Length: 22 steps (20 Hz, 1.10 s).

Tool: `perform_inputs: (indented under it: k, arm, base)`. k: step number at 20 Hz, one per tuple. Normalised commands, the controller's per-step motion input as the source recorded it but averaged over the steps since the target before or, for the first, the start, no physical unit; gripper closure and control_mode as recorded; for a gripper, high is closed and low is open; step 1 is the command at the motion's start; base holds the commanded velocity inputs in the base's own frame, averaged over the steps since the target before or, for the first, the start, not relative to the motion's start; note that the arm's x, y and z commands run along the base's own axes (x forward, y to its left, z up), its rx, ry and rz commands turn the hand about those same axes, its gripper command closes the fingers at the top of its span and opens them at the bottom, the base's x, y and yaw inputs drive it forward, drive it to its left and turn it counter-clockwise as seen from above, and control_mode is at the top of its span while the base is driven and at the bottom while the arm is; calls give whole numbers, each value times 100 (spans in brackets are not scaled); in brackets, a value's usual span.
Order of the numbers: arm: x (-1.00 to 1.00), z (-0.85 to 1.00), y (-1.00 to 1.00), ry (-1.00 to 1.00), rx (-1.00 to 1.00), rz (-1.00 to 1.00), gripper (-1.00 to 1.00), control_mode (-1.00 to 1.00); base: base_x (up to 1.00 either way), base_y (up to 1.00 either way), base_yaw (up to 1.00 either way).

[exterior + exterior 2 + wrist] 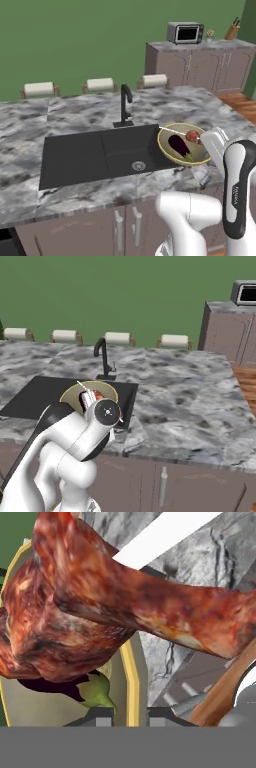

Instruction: Dump the kebab skewer and eggplant from the bowl so the bowl can be washed. Place the bowl in the sink after clearing the leftovers.

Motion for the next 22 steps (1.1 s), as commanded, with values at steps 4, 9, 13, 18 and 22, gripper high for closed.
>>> perform_inputs:
  k: [4,9,13,18,22]
  arm:
    - [0,0,0,0,0,0,100,100]
    - [0,0,0,0,0,0,100,100]
    - [0,0,0,0,0,0,100,100]
    - [0,0,0,0,0,0,100,100]
    - [0,0,0,0,0,0,100,100]
  base:
    - [52,-33,0]
    - [36,-36,0]
    - [35,-39,0]
    - [39,-45,0]
    - [47,-39,-1]
